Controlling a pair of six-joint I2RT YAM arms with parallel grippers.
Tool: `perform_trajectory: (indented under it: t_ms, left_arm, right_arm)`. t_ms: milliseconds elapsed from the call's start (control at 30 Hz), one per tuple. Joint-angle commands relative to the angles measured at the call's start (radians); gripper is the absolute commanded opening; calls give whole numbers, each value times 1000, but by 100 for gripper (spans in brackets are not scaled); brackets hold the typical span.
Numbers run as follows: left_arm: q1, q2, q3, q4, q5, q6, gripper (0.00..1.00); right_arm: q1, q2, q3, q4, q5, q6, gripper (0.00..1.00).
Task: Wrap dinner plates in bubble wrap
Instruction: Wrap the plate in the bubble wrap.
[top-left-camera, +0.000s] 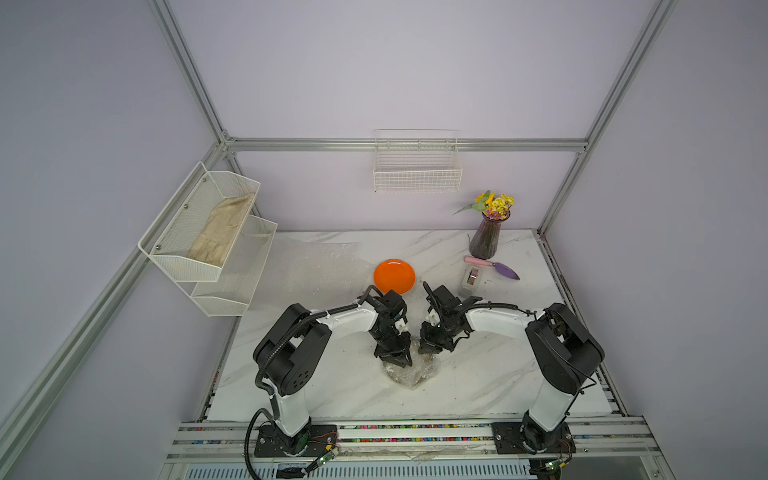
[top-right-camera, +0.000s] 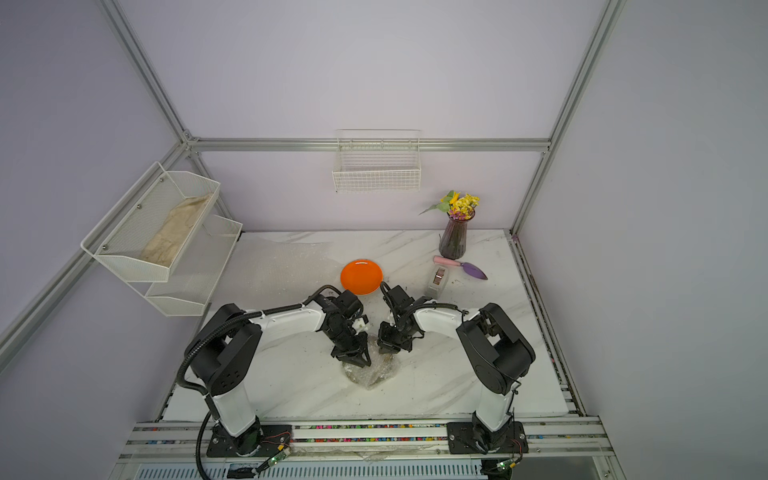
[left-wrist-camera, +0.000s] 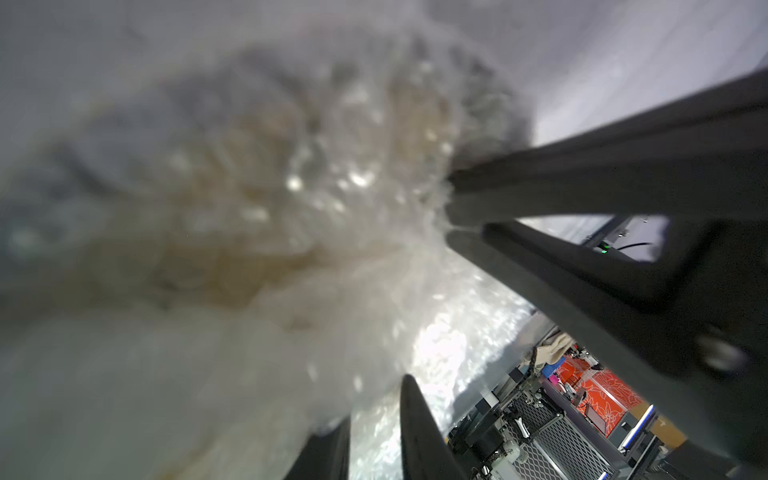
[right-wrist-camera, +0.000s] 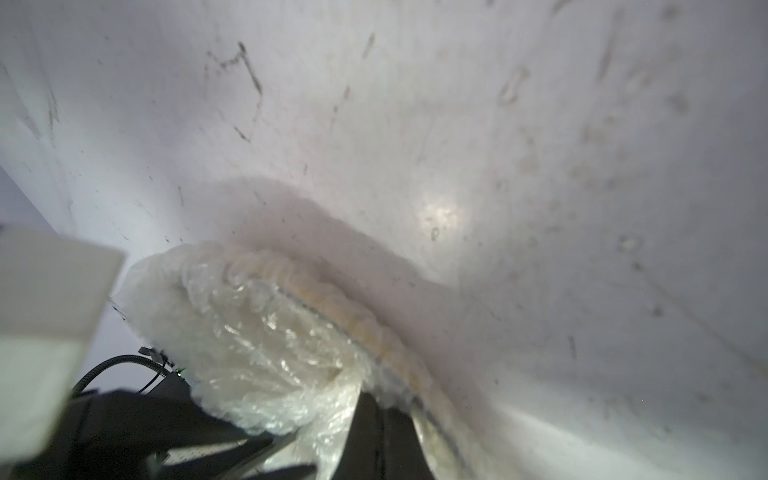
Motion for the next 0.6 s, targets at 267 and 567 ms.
perform_trajectory:
  t_ms: [267, 567]
  left_arm:
    - [133, 82, 177, -286, -343, 197, 22]
    - [120, -107, 304, -356, -252, 123, 31]
  right_arm:
    - [49, 17, -118, 14, -1, 101, 0]
    - [49, 18, -122, 40, 19, 135, 0]
